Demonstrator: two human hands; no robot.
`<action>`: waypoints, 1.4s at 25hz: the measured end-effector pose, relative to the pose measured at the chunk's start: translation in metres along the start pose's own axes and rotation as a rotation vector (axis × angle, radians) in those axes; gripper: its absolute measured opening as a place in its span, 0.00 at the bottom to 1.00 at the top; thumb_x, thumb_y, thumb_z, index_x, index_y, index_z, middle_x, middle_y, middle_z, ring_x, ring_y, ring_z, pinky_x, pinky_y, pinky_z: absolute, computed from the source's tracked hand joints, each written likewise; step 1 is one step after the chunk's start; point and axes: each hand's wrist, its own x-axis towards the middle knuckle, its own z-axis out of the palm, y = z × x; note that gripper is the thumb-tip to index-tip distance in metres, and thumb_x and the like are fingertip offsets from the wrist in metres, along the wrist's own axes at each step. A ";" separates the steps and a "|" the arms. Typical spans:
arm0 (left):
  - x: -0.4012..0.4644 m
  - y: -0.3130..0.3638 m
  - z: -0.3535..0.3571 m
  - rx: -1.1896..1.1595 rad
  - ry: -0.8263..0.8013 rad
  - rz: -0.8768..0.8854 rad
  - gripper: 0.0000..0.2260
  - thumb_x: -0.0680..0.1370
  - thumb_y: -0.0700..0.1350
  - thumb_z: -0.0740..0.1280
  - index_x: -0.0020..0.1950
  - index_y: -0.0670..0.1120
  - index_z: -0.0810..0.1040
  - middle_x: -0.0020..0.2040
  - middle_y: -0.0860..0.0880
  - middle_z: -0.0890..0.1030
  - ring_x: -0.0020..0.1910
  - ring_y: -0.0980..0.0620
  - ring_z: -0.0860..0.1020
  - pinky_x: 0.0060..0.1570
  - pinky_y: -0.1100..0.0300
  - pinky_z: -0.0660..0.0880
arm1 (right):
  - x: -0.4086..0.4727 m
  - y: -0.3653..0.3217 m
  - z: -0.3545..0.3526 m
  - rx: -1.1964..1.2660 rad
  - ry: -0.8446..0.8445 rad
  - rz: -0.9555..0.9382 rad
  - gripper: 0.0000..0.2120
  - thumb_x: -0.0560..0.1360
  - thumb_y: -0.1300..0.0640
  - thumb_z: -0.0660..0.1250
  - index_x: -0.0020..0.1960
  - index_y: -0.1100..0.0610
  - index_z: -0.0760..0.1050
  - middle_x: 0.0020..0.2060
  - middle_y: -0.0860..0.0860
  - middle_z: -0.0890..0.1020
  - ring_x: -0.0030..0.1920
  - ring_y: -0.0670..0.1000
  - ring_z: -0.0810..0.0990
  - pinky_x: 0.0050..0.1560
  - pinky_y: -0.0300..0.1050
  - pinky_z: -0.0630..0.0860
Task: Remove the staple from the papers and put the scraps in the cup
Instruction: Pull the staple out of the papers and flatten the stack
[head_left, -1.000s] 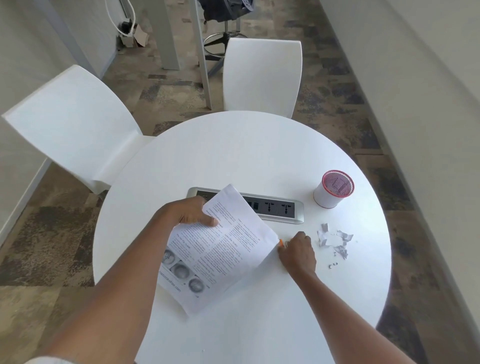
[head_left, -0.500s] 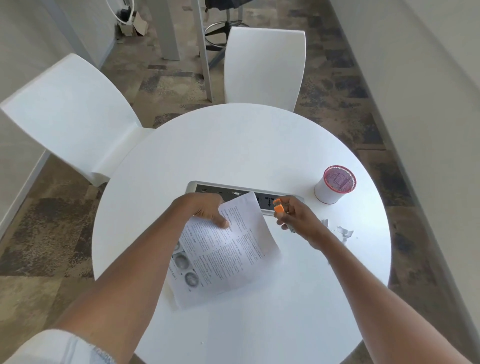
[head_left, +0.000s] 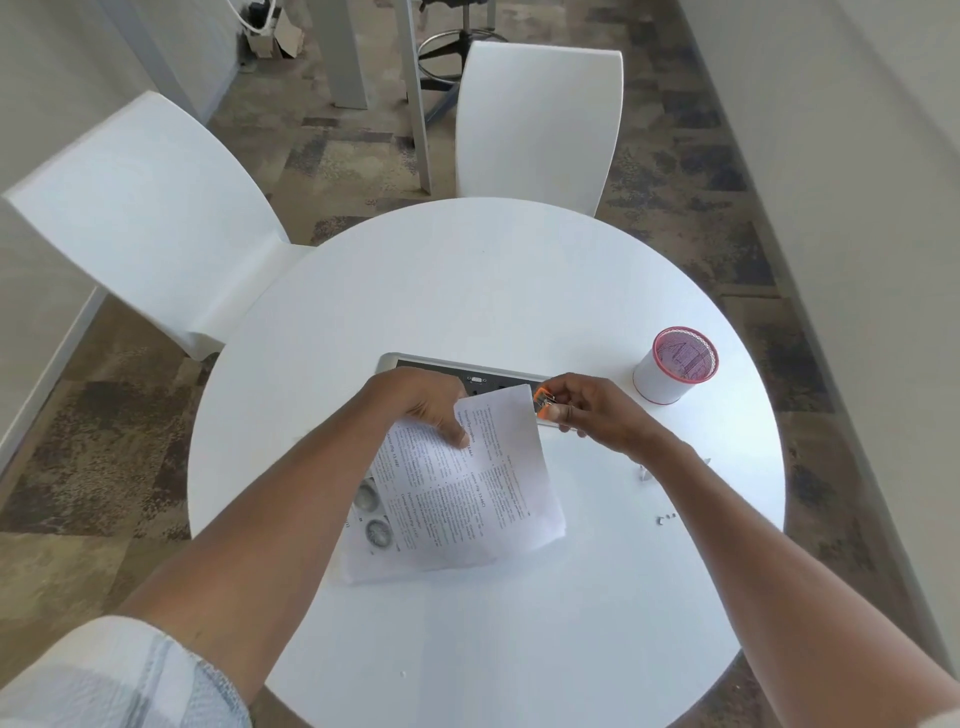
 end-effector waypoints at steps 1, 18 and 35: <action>0.000 0.002 0.000 -0.002 -0.005 0.000 0.13 0.73 0.51 0.77 0.55 0.51 0.81 0.49 0.51 0.85 0.45 0.50 0.83 0.46 0.55 0.78 | 0.003 -0.002 0.001 -0.012 0.000 0.000 0.11 0.74 0.55 0.74 0.55 0.55 0.79 0.44 0.52 0.83 0.41 0.48 0.79 0.44 0.41 0.79; -0.006 0.009 -0.002 0.050 0.021 -0.027 0.17 0.73 0.51 0.76 0.60 0.49 0.81 0.47 0.52 0.83 0.45 0.51 0.82 0.51 0.52 0.79 | -0.001 -0.023 -0.001 -0.242 0.067 -0.111 0.19 0.67 0.57 0.80 0.57 0.50 0.81 0.45 0.45 0.84 0.40 0.38 0.78 0.45 0.31 0.74; -0.013 0.011 0.002 0.054 -0.014 -0.021 0.15 0.73 0.50 0.77 0.58 0.50 0.82 0.50 0.51 0.86 0.49 0.47 0.84 0.55 0.48 0.81 | 0.001 -0.019 0.010 -0.338 0.137 -0.122 0.16 0.68 0.53 0.78 0.53 0.48 0.78 0.43 0.47 0.83 0.39 0.45 0.77 0.39 0.41 0.75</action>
